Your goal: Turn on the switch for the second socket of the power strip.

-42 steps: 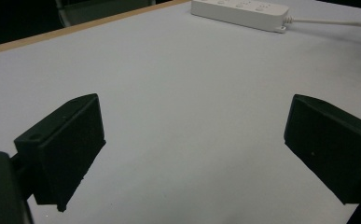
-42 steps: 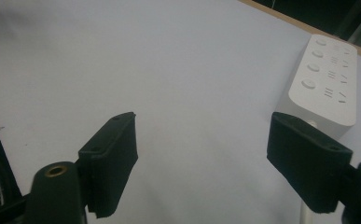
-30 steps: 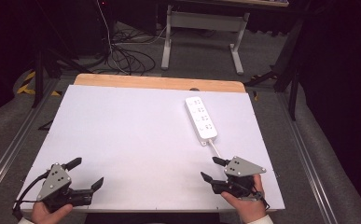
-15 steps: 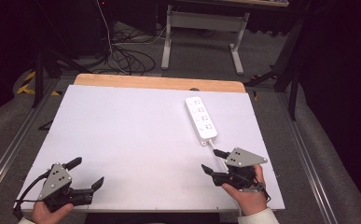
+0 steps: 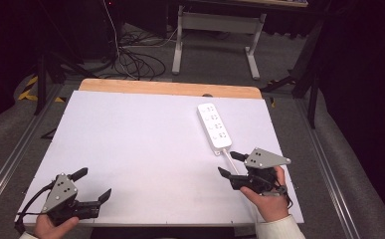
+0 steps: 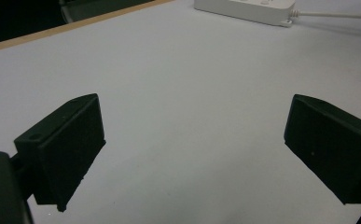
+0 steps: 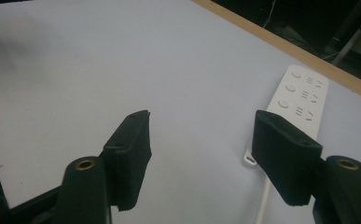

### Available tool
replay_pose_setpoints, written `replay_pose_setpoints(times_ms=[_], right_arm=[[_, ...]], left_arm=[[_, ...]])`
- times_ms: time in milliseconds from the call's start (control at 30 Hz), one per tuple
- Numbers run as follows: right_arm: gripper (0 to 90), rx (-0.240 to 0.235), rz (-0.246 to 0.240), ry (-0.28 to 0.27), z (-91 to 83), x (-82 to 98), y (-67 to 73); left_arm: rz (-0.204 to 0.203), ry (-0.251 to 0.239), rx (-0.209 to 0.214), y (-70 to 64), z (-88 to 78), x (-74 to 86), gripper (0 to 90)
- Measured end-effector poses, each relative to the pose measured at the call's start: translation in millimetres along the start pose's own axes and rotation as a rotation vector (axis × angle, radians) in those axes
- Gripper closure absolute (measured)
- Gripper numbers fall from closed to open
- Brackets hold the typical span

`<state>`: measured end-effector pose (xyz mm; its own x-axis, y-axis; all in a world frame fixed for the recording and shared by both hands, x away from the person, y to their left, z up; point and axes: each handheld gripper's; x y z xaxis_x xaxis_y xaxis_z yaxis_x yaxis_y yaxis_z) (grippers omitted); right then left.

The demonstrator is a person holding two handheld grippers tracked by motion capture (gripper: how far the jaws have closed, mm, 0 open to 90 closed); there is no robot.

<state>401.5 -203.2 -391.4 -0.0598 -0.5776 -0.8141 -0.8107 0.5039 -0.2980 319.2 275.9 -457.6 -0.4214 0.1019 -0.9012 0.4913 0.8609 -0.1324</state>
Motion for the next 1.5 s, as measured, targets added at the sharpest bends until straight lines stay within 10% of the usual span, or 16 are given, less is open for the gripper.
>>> replay_pose_setpoints(times_ms=[267,967,1500], right_arm=[[40.9,0.0,0.003,0.007,1.2,-5.3,-6.3],[89.2,-0.019,0.043,0.101,36.7,-26.0,-48.6],[90.0,0.014,0.108,0.15,80.7,-15.3,-81.8]], left_arm=[[0.001,0.0,-0.002,-0.1,0.1,0.0,5.3],[0.006,0.008,-0.023,0.6,-3.3,1.9,5.3],[-0.006,0.008,-0.031,1.0,-5.3,3.2,5.3]])
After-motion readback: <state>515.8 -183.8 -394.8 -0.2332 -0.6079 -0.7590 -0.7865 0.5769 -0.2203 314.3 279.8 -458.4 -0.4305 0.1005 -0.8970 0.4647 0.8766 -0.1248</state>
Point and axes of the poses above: each handheld gripper's, and its own axes: z roughly forward along the jaws, x roughly out of its underside, y roughly to its left, and after that the axes turned 12 degrees about -z, right-handed
